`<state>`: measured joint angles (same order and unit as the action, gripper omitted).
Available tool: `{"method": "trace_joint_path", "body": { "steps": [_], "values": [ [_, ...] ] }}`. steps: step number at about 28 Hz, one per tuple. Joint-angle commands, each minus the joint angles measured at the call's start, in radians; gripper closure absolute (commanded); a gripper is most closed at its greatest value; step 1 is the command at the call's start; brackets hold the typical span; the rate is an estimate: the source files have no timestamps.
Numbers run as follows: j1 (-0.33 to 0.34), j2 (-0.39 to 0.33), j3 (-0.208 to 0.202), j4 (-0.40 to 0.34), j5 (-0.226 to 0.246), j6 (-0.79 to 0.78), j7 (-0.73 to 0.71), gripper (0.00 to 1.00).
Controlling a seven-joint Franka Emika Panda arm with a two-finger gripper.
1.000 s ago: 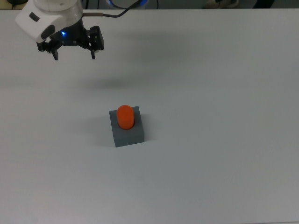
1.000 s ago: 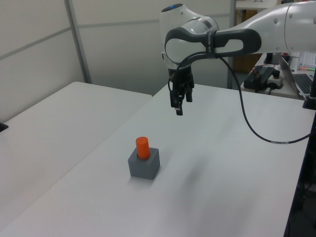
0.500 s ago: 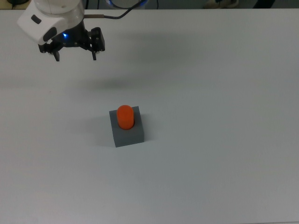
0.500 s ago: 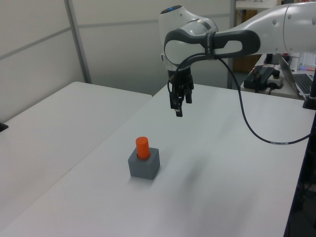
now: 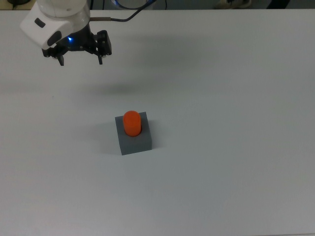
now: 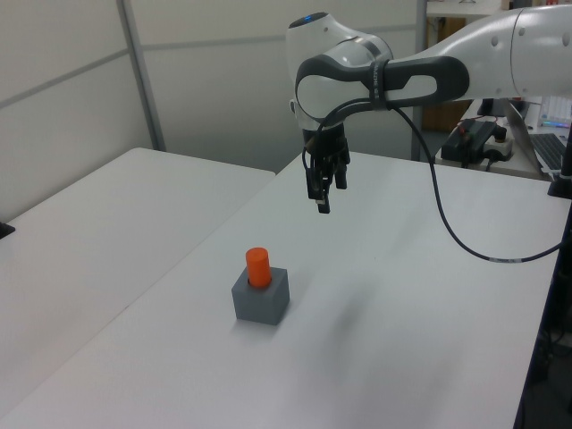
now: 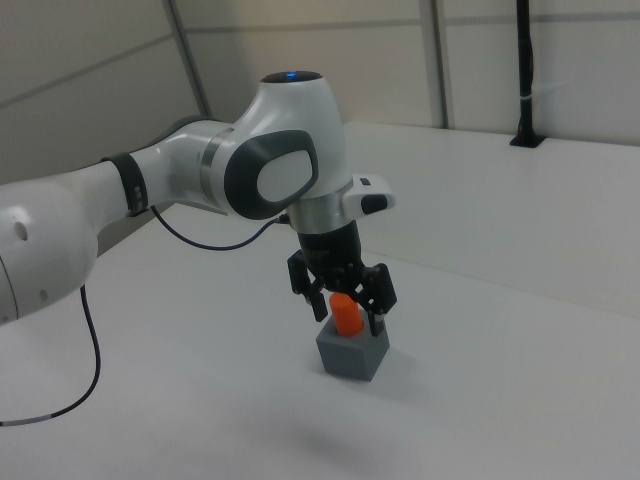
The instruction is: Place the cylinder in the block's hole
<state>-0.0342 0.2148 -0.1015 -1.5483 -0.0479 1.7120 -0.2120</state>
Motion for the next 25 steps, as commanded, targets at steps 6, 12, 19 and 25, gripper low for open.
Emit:
{"method": "trace_joint_path", "body": {
  "steps": [6, 12, 19, 25],
  "values": [
    [0.01, 0.0, 0.0, 0.007, -0.018, -0.022, 0.011, 0.0],
    [0.007, 0.006, 0.0, 0.008, -0.021, -0.017, 0.009, 0.0],
    [0.002, 0.012, -0.004, 0.01, -0.038, -0.014, 0.006, 0.0],
    [0.0, 0.018, -0.007, 0.01, -0.04, -0.012, 0.006, 0.0]
  ]
}}
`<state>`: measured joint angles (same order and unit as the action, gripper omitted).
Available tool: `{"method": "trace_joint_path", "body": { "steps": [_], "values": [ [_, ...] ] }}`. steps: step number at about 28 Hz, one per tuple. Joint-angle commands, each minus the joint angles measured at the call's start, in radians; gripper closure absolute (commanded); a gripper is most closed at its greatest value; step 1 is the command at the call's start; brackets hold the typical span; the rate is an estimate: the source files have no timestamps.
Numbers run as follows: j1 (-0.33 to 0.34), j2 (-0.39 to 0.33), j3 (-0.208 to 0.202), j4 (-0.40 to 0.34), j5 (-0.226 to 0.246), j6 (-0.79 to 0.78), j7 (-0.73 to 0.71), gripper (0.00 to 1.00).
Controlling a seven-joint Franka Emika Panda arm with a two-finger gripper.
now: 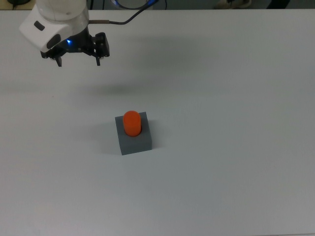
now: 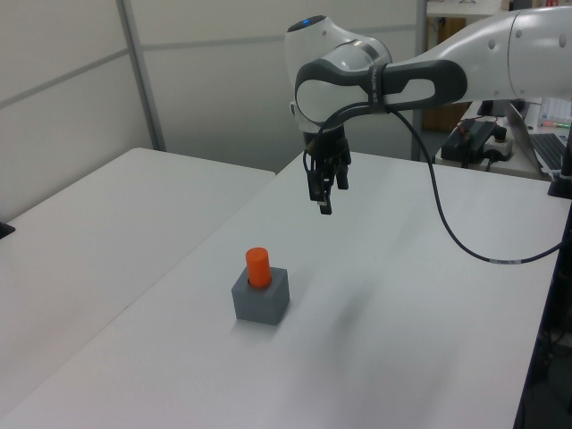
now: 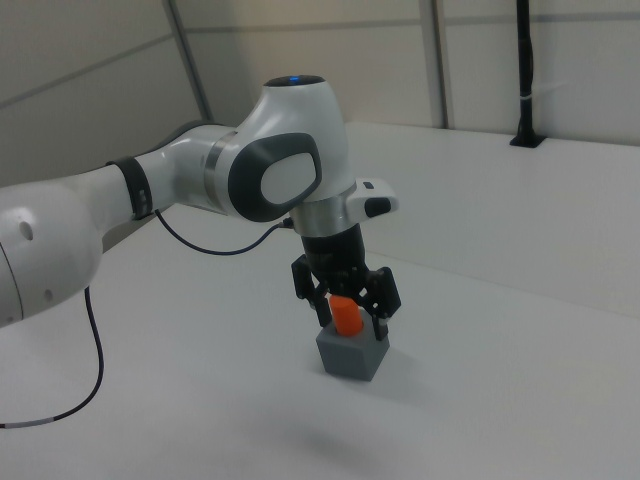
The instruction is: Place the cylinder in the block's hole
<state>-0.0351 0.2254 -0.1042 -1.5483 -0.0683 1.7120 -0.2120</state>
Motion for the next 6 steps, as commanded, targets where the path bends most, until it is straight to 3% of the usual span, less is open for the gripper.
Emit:
{"method": "trace_joint_path", "body": {
  "steps": [1, 6],
  "values": [
    [0.001, 0.008, -0.003, 0.01, -0.019, -0.012, 0.006, 0.0],
    [0.001, 0.008, -0.003, 0.01, -0.027, -0.012, 0.006, 0.0]
  ]
}}
